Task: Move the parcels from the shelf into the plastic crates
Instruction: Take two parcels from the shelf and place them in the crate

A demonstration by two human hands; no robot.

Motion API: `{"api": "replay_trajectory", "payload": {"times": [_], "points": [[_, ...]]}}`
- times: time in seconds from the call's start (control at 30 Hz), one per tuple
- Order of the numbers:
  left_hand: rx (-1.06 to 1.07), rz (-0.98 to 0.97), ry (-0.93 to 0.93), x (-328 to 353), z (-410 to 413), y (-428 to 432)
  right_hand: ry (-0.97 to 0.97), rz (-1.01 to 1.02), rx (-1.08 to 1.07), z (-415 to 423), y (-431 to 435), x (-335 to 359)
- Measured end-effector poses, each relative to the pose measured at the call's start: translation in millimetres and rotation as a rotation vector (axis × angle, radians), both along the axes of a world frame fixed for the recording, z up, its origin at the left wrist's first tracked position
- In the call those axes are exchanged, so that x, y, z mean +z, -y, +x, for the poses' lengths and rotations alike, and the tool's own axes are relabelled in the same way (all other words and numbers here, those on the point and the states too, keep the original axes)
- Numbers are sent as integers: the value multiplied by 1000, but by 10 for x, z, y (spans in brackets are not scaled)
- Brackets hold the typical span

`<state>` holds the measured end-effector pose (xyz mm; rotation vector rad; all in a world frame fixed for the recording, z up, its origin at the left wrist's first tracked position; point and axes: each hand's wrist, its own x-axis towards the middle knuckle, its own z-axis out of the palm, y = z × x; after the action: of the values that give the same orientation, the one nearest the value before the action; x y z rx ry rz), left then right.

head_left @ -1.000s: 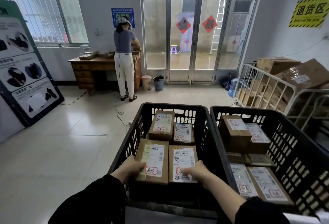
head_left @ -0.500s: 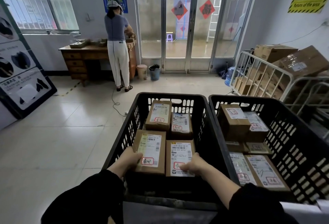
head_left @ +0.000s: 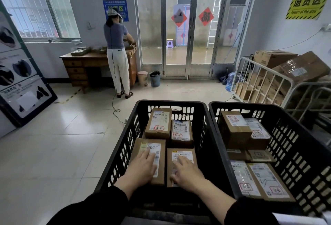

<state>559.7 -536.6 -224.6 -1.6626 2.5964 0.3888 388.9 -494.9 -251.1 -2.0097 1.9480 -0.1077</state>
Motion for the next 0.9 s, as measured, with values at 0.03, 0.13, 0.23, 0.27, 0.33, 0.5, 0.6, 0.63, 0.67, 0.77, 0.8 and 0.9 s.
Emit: {"api": "replay_trajectory", "payload": {"times": [0.03,0.13,0.23,0.27,0.33,0.5,0.6,0.63,0.67,0.77,0.8,0.9], "points": [[0,22,15,-11,6,17,-10,30,7,1,21,-16],[6,79,46,-73,9,56,-56,79,25,11,102,-61],[22,150,34,-109,7,92,-61,104,19,27,191,-73],[26,166,25,-116,6,103,-64,114,20,27,213,-71],[31,182,25,-111,7,109,-77,133,22,38,231,-60],[32,184,34,-69,-4,55,-107,146,35,60,171,-22],[30,177,27,-35,-6,29,-106,134,38,67,148,12],[25,170,35,-16,-10,18,-98,126,34,67,137,23],[23,159,40,-3,-15,17,-86,110,26,58,134,25],[14,124,70,70,-20,8,-30,49,-5,21,89,89],[12,116,74,97,-22,12,0,39,-14,-4,77,100],[30,89,32,188,-30,-29,70,5,-48,-68,-9,210]]}}
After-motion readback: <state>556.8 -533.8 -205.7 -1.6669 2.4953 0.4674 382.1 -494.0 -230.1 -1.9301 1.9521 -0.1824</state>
